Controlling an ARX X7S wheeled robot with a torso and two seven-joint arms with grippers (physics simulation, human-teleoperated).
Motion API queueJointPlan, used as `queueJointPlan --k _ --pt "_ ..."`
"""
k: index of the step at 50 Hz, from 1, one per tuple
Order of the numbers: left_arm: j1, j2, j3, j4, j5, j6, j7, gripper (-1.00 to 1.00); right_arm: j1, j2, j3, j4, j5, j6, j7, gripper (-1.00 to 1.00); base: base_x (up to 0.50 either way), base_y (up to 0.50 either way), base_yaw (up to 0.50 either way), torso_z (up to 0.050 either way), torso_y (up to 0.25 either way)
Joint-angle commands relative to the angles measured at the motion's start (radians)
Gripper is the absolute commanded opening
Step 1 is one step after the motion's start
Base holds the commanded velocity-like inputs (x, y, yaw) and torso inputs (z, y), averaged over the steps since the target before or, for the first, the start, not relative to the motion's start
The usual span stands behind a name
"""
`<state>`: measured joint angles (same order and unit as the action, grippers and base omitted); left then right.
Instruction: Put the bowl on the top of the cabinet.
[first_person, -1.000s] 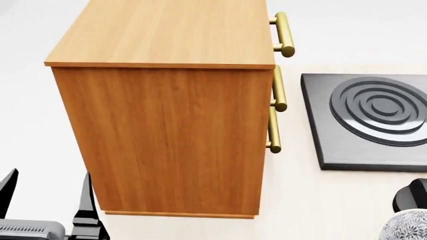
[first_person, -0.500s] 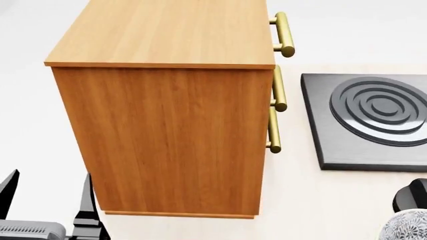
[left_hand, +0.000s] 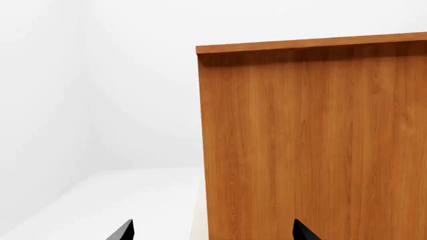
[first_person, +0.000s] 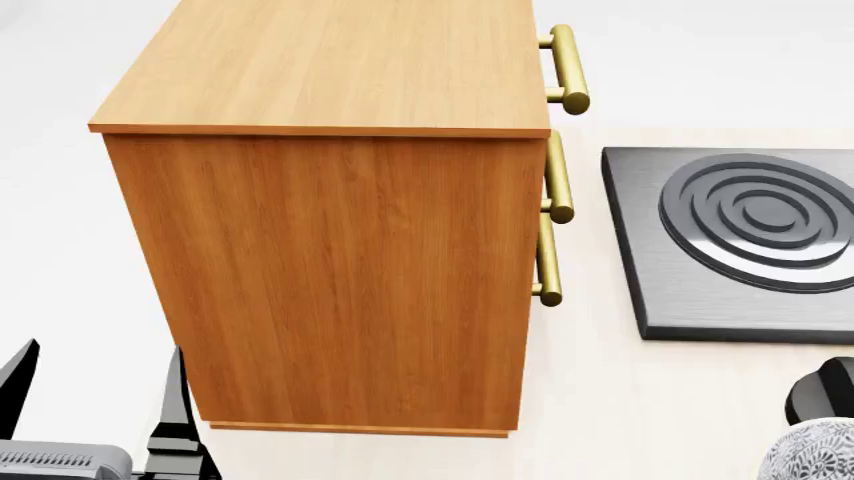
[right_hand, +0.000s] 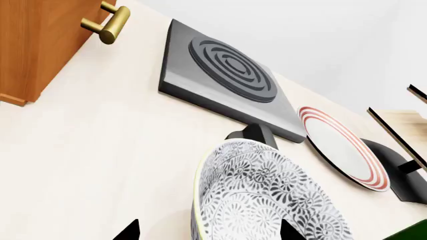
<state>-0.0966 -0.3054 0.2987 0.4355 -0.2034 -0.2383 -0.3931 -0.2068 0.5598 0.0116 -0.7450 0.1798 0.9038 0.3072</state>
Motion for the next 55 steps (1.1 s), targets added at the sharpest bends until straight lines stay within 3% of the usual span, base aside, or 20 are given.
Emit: queueJointPlan --k 1,55 --pt "0.0 -0.003 0.003 0.002 -0.003 0.0 -0.004 1.0 0.007 -0.002 -0.001 0.02 0.003 -0.005 -0.001 1.0 0.0 0.0 0.0 0.0 0.0" --pt "-0.003 -0.016 0.016 0.003 -0.014 0.003 -0.02 1.0 0.035 0.002 -0.009 0.091 -0.003 -0.034 0.004 1.0 0.0 0.0 0.0 0.0 0.0"
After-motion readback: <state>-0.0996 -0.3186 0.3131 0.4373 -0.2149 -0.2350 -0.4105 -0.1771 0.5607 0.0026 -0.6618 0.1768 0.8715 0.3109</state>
